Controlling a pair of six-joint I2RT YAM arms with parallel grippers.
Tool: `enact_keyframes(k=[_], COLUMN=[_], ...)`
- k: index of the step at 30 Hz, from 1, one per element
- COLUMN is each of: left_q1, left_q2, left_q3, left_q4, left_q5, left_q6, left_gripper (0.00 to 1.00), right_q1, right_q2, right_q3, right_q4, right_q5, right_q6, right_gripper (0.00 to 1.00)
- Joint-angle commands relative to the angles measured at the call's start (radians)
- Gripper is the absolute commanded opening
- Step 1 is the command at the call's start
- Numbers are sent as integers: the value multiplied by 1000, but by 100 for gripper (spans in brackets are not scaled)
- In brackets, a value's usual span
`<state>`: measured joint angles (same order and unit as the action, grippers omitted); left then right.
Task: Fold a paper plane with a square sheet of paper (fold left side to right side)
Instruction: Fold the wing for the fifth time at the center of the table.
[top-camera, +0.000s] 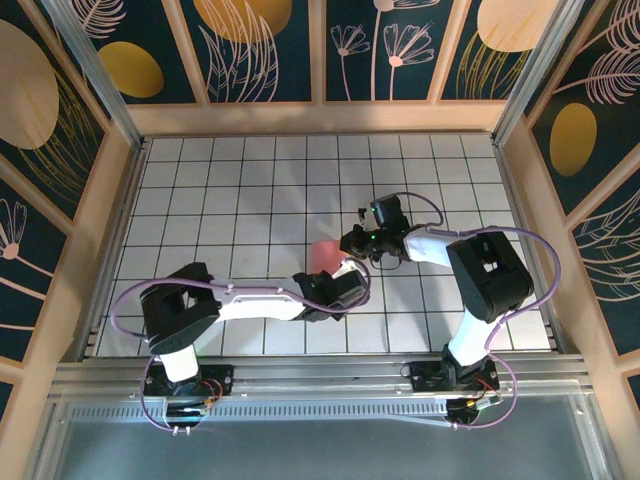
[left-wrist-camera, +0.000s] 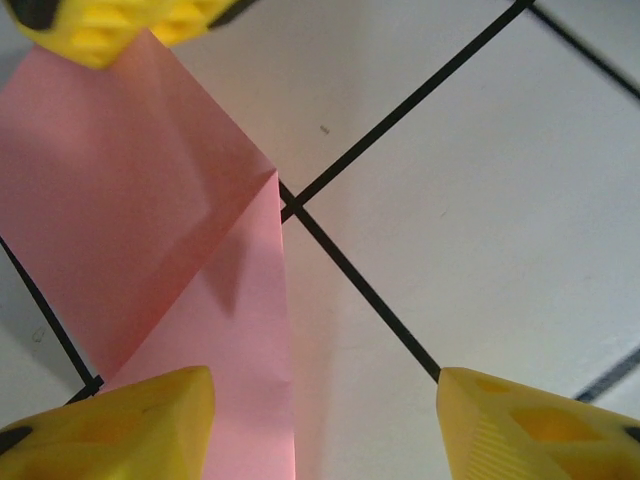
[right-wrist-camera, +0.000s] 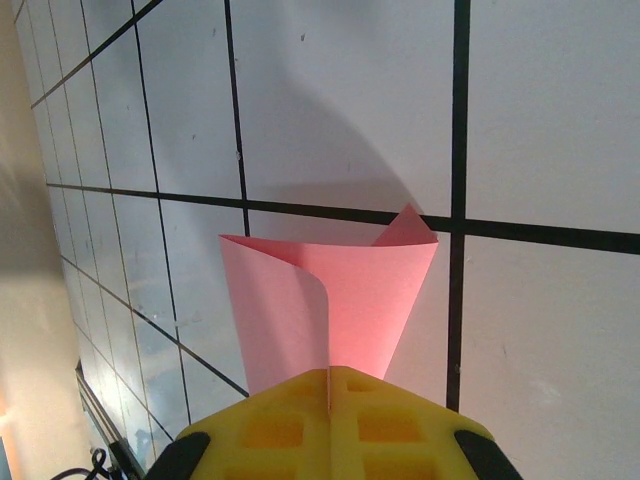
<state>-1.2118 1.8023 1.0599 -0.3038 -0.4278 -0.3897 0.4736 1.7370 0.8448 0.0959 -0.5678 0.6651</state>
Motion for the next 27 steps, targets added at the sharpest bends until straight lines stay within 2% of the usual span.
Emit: enact_keyframes(k=[1, 7, 10, 21, 27], left_q1=[-7, -8, -8, -8, -8], left_q2=[41, 67, 71, 75, 79], left_q3=[37, 44, 37, 26, 10], left_q4=[-95, -113, -114, -103, -79], left_q5=[-93, -121, -132, -136, -126], left_q6=[-24, -38, -45, -56, -66], left_gripper=[61, 59, 55, 17, 7], right_q1=[-8, -10, -10, -12, -28], right_q2=[11, 13, 15, 16, -24], right_q3=[19, 13, 11, 4, -13], right_q4=[-23, -20, -16, -26, -46], right_q5=[7, 6, 5, 22, 50], right_q6=[8, 3, 4, -2, -13], right_gripper=[0, 0, 0, 0, 0])
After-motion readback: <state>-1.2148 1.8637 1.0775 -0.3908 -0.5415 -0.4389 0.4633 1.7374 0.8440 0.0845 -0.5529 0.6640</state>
